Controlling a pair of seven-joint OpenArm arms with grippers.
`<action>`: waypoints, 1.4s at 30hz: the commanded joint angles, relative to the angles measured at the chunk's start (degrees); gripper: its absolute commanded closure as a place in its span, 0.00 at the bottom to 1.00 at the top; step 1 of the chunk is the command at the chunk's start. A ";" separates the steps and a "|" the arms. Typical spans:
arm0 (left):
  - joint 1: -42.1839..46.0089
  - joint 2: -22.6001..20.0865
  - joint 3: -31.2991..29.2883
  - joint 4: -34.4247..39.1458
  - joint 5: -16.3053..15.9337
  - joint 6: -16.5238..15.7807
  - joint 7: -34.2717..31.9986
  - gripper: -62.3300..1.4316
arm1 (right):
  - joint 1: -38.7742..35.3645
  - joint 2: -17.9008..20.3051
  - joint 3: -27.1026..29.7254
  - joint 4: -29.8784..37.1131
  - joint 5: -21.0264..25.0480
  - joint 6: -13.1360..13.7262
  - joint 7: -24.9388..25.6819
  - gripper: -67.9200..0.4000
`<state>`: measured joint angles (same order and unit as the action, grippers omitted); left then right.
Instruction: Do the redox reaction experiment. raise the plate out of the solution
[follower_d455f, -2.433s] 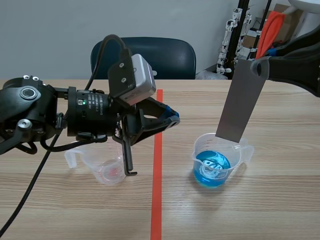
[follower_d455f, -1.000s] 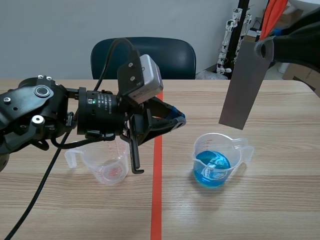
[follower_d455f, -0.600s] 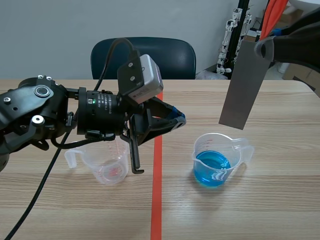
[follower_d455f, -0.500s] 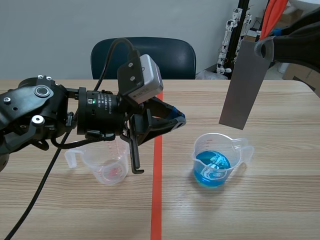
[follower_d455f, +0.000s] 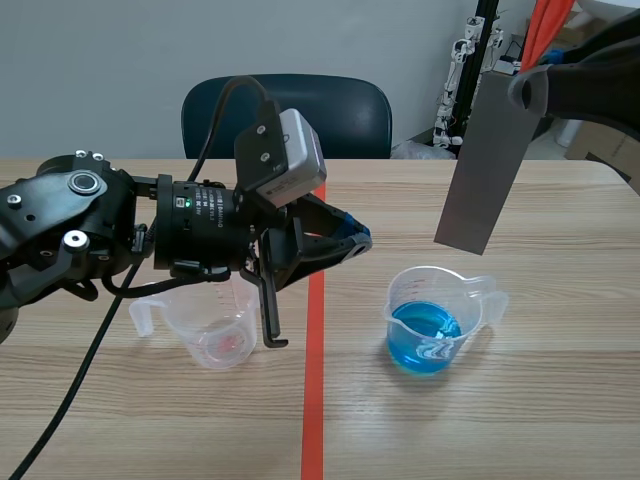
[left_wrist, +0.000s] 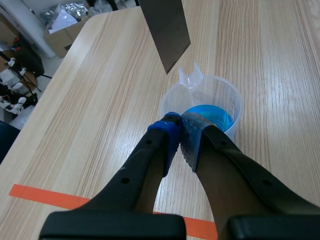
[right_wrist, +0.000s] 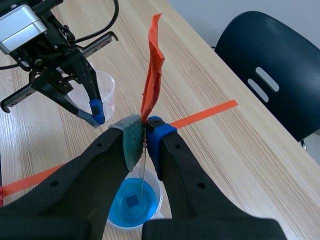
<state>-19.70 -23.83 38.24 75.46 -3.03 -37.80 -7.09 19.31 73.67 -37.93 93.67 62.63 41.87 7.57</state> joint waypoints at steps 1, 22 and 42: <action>-0.48 0.31 -0.22 0.28 -0.81 -0.11 -0.76 0.93 | 0.68 0.42 1.29 0.52 1.05 0.85 0.87 0.99; -0.48 0.31 -0.22 0.28 -0.81 -0.11 -0.79 0.93 | 0.66 0.42 1.29 0.52 0.79 0.85 0.59 0.99; -0.46 0.31 -0.22 0.28 -0.81 -0.11 -0.79 0.93 | 0.63 0.42 1.29 0.52 0.81 0.85 0.04 0.99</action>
<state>-19.70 -23.83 38.24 75.46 -3.03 -37.80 -7.09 19.31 73.67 -37.93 93.67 62.59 41.87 6.37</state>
